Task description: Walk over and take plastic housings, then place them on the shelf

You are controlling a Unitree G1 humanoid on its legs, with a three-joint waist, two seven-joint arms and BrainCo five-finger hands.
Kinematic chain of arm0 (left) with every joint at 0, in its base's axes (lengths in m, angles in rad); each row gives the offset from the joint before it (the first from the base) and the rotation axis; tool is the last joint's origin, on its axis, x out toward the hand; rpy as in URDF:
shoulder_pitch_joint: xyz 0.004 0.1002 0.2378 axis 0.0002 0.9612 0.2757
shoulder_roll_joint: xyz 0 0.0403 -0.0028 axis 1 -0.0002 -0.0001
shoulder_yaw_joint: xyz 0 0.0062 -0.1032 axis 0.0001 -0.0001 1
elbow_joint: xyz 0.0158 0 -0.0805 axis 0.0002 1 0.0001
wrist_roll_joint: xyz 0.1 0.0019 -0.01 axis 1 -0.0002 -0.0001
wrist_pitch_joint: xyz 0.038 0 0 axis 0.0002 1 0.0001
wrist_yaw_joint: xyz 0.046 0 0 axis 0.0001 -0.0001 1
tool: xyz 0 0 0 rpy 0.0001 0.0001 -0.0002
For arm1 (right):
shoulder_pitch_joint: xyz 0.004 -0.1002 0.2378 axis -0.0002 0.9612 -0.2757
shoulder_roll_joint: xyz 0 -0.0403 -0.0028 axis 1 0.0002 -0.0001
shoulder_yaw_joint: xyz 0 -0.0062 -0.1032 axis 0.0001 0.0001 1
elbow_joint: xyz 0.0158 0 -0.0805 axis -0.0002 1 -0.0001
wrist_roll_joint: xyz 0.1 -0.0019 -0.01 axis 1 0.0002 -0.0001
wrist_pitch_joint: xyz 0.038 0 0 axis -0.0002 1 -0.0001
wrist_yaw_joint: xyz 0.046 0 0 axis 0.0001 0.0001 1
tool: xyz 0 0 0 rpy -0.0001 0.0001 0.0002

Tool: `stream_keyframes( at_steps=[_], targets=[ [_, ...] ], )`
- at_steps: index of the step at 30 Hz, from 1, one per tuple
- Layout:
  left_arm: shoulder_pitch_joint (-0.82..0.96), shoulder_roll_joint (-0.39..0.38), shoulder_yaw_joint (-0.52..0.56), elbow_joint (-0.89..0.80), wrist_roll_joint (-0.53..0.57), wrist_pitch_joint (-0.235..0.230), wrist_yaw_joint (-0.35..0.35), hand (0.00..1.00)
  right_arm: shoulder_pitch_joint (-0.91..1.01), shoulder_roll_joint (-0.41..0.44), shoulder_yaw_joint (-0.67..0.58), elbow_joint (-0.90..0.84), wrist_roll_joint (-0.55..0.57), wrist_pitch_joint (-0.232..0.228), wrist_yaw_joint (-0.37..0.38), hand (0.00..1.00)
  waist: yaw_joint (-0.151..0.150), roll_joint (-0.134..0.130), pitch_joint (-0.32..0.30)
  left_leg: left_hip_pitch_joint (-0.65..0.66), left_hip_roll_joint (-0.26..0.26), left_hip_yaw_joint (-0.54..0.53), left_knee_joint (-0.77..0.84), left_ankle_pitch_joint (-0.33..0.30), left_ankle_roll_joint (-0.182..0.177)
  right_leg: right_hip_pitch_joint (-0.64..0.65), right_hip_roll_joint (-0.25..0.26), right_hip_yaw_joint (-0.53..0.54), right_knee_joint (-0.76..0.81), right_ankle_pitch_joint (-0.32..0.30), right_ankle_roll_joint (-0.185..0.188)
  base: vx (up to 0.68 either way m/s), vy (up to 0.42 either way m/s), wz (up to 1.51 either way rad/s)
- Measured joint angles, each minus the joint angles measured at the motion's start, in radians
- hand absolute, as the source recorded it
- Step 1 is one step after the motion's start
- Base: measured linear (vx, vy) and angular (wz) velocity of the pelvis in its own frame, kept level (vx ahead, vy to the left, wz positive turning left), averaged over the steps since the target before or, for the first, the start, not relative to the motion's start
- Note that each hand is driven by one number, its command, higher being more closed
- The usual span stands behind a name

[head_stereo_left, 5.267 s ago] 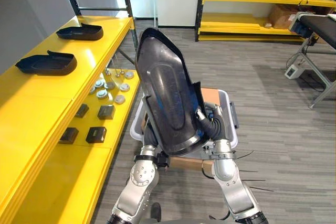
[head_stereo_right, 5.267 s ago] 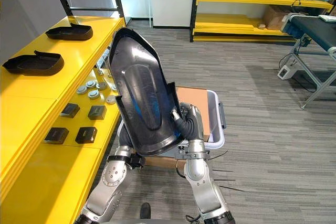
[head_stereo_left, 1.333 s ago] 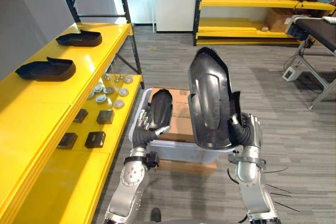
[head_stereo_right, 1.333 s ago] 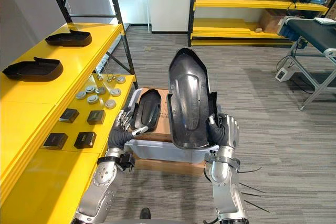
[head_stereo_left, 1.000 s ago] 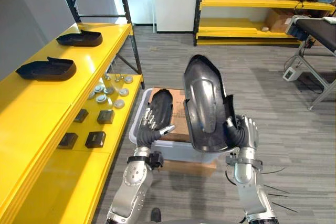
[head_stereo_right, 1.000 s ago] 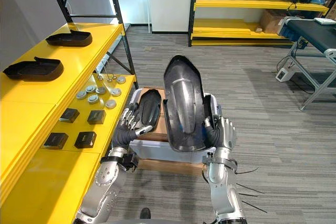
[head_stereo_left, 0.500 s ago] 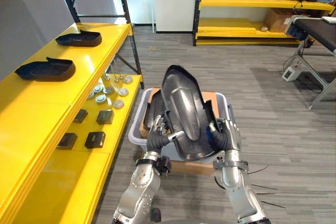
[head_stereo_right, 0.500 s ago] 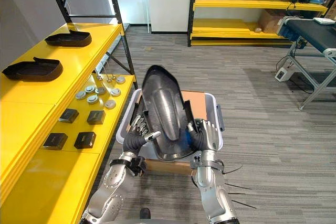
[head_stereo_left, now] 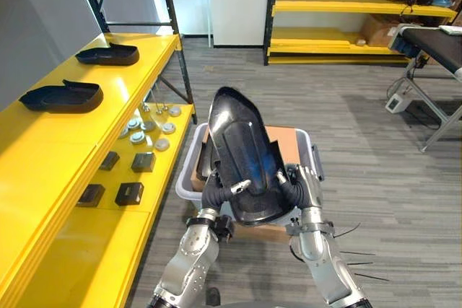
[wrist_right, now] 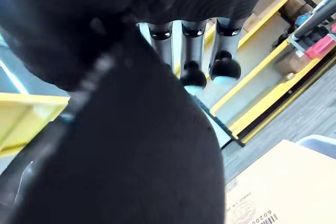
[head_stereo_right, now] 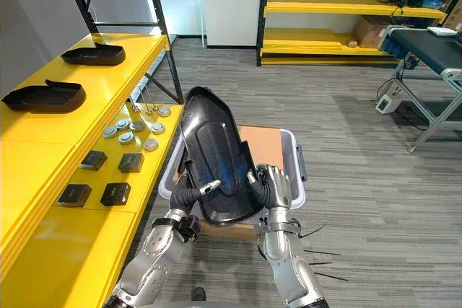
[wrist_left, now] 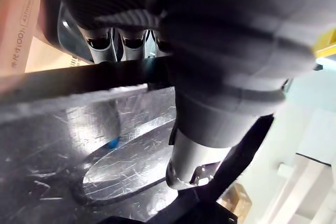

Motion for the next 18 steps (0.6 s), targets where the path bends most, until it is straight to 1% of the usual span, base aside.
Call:
stream_keyframes(
  at_steps=[1,2,4,7,9,13,15,17,18],
  targets=[
    [-0.002,-0.001,0.006,0.0,0.01,0.0,0.012,1.0,0.0,0.0,0.005,-0.004,0.014,-0.016,0.001,0.0,0.001,-0.001,-0.005,0.0,0.0,0.0,0.0,0.0,0.0,0.0,0.0,0.0,0.0,0.0,0.0,0.0,0.0,0.0],
    [-0.005,-0.001,0.007,0.0,0.018,0.0,0.017,1.0,0.0,0.001,0.008,-0.006,0.035,-0.022,0.003,0.0,0.001,-0.002,-0.007,0.0,0.0,0.0,0.0,0.0,0.0,0.0,0.0,0.0,0.001,0.0,0.0,0.0,0.0,0.0],
    [-0.007,-0.007,0.024,0.0,0.074,0.0,0.022,1.0,0.0,0.002,0.014,-0.022,0.123,-0.04,0.014,0.0,0.0,-0.001,-0.007,0.001,0.0,0.0,0.0,0.0,-0.001,0.0,0.0,0.001,0.001,-0.001,-0.002,0.0,0.0,0.0],
    [-0.009,-0.008,0.027,0.0,0.128,0.004,0.021,1.0,0.0,0.012,0.004,-0.025,0.211,-0.042,0.033,0.0,0.0,-0.002,-0.008,0.001,0.0,0.0,0.0,-0.001,-0.001,0.0,0.0,0.001,0.002,-0.002,-0.004,0.0,0.0,0.0],
    [-0.009,-0.013,0.029,-0.002,0.165,0.015,0.02,1.0,0.0,0.028,-0.009,-0.03,0.295,-0.042,0.049,0.0,0.0,-0.002,-0.008,0.001,0.0,0.001,0.0,-0.001,-0.001,0.001,0.0,0.001,0.002,-0.001,-0.003,0.0,0.0,0.0],
    [-0.009,-0.048,0.047,-0.002,0.198,0.021,0.014,1.0,0.001,0.059,-0.054,-0.088,0.393,-0.045,0.078,0.0,0.002,-0.002,-0.008,0.002,0.0,0.006,0.0,-0.001,-0.001,0.001,0.0,0.002,0.003,0.0,-0.002,0.0,0.0,0.0],
    [-0.004,-0.065,0.056,-0.003,0.228,0.031,0.009,1.0,-0.003,0.085,-0.117,-0.161,0.483,-0.079,0.089,0.0,0.002,-0.002,-0.008,0.003,0.0,0.008,0.0,-0.001,-0.001,0.001,0.0,0.003,0.003,0.0,-0.001,0.0,0.0,0.0],
    [0.003,-0.063,0.074,-0.003,0.25,0.045,0.008,1.0,-0.006,0.093,-0.156,-0.208,0.551,-0.109,0.091,0.0,0.001,-0.002,-0.008,0.004,0.001,0.009,0.0,-0.001,-0.001,0.001,0.0,0.004,0.003,0.0,-0.001,0.0,0.0,0.0],
    [0.01,-0.064,0.089,-0.003,0.256,0.053,0.009,1.0,-0.01,0.093,-0.181,-0.233,0.603,-0.131,0.099,0.0,0.0,-0.002,-0.008,0.004,0.001,0.009,0.0,-0.001,-0.001,0.001,0.0,0.005,0.003,0.0,-0.001,0.0,0.0,-0.04]
  ],
)
